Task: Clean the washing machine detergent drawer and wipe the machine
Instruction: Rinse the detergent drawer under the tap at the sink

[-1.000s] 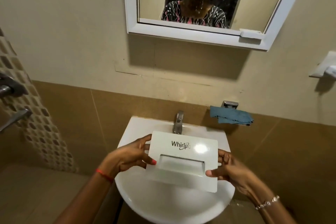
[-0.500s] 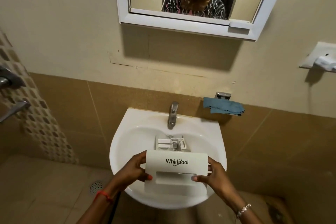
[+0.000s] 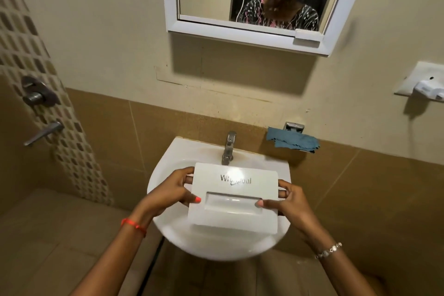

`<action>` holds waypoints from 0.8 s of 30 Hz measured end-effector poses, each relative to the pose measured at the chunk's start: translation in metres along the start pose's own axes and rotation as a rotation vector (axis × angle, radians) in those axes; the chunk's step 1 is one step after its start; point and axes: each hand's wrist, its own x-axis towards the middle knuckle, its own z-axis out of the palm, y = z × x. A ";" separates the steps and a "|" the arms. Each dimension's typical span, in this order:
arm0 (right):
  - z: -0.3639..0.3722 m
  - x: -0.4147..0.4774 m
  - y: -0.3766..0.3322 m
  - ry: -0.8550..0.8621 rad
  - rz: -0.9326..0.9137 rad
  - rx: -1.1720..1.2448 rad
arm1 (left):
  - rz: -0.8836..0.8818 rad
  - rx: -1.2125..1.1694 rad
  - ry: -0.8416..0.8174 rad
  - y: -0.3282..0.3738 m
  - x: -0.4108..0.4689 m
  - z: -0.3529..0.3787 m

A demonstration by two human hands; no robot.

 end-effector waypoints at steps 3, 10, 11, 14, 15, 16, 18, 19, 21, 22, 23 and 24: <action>-0.005 0.003 -0.020 -0.018 -0.023 0.063 | 0.023 -0.065 0.050 0.014 0.003 -0.005; -0.006 0.028 -0.050 0.081 -0.131 0.161 | 0.048 -0.346 0.343 0.042 0.025 -0.010; -0.006 0.034 -0.051 0.087 -0.125 0.162 | 0.031 -0.352 0.380 0.046 0.029 -0.009; -0.008 0.045 -0.058 0.155 -0.124 0.210 | 0.063 -0.425 0.404 0.054 0.037 -0.010; -0.009 0.048 -0.061 0.168 -0.125 0.237 | 0.079 -0.460 0.395 0.058 0.039 -0.010; -0.010 0.050 -0.064 0.171 -0.118 0.247 | 0.079 -0.482 0.391 0.062 0.041 -0.011; -0.008 0.055 -0.066 0.141 -0.088 0.234 | 0.037 -0.472 0.403 0.066 0.046 -0.011; -0.007 0.057 -0.067 0.128 -0.070 0.238 | 0.026 -0.466 0.404 0.067 0.049 -0.012; -0.007 0.062 -0.069 0.130 -0.071 0.279 | 0.030 -0.480 0.386 0.070 0.054 -0.012; -0.007 0.064 -0.071 0.136 -0.077 0.294 | 0.040 -0.495 0.377 0.072 0.055 -0.012; -0.007 0.065 -0.073 0.134 -0.074 0.295 | 0.042 -0.508 0.374 0.074 0.056 -0.014; -0.007 0.067 -0.072 0.135 -0.075 0.283 | 0.041 -0.515 0.377 0.074 0.058 -0.015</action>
